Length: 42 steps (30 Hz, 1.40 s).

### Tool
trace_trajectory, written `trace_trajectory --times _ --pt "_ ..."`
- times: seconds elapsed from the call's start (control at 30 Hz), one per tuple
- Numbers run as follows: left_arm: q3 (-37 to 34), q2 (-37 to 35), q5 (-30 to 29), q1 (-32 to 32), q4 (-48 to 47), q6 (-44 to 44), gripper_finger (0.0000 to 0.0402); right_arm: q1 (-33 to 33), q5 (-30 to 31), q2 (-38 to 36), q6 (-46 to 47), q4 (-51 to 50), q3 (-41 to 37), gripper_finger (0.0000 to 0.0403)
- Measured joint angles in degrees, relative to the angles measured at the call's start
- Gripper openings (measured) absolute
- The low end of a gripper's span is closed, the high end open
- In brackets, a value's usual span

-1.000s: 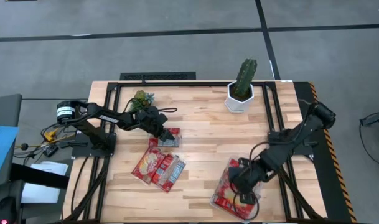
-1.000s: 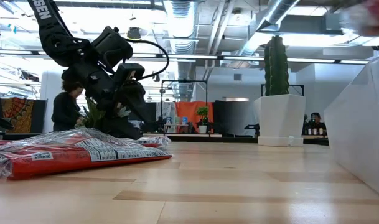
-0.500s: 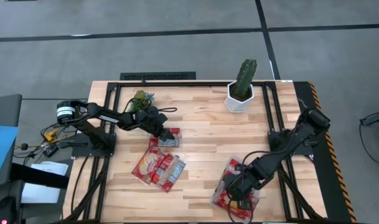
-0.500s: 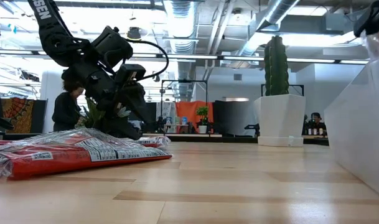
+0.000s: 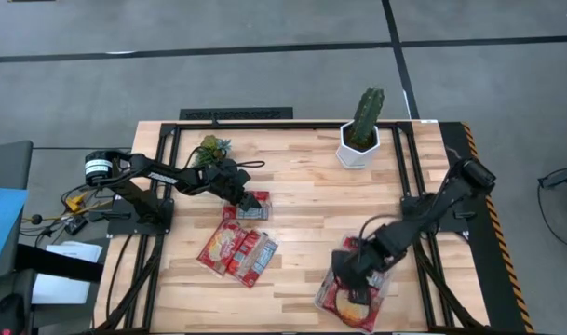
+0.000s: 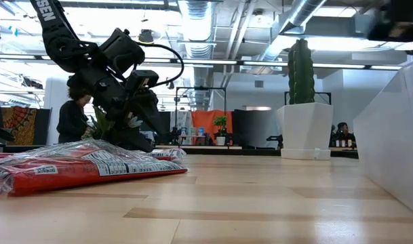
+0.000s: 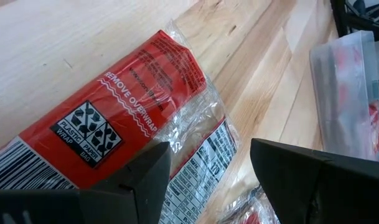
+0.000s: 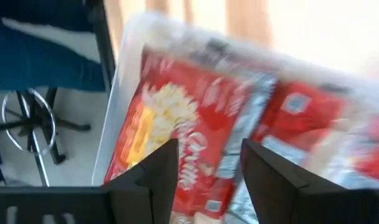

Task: Sort popcorn bags into baskets
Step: Put the red popcorn bag into the transparent bin

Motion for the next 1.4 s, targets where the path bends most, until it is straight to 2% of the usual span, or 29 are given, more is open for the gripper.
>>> trace_trajectory --times 0.13,0.2,0.33,0.43,0.53,0.63,0.7,0.77,0.87,0.97,1.2,1.4 --pt "0.0 0.0 0.6 0.0 1.2 -0.4 0.0212 -4.4 0.8 -3.0 -1.9 -1.8 0.0 0.0206" --pt "0.1 0.0 3.1 0.5 3.6 -0.4 0.0212 -6.3 2.9 -4.1 -3.4 -2.6 0.0 0.0206" --pt "2.4 -1.6 10.4 3.1 3.4 -1.6 0.0212 -11.0 10.7 -4.9 -7.8 -1.9 0.0 0.0201" --pt "4.7 -5.1 11.2 4.5 -3.7 -2.4 0.0212 -15.4 16.5 -4.6 -8.8 0.6 0.0 0.0196" --pt "7.5 -10.1 5.3 4.6 -19.6 0.6 0.0212 -20.0 18.3 -3.0 -8.9 5.0 0.0 0.0194" --pt "11.1 -15.2 -6.3 3.9 -38.5 6.6 0.0212 -24.2 18.3 -0.6 -8.9 11.2 0.0 0.0197" --pt "12.4 -18.2 -12.9 3.0 -46.5 8.4 0.0212 -26.4 18.1 1.4 -8.9 16.2 0.0 0.0200" --pt "12.2 -21.2 -16.0 2.3 -51.0 8.4 0.0212 -28.3 18.0 4.0 -8.0 21.1 0.0 0.0203" --pt "9.5 -25.0 -16.8 2.2 -52.7 5.9 0.0212 -30.3 16.5 8.6 -5.9 30.5 0.0 0.0207" --pt "4.5 -28.7 -16.6 2.3 -50.2 1.5 0.0212 -31.9 13.1 13.5 -2.7 37.2 0.0 0.0210" --pt "-6.8 -33.6 -15.3 2.4 -37.8 -6.8 0.0212 -34.8 13.4 20.2 6.3 40.6 0.0 0.0211" --pt "-11.7 -33.4 -14.2 2.3 -34.2 -9.7 0.0212 -35.7 13.4 23.4 11.7 41.8 0.0 0.0213"
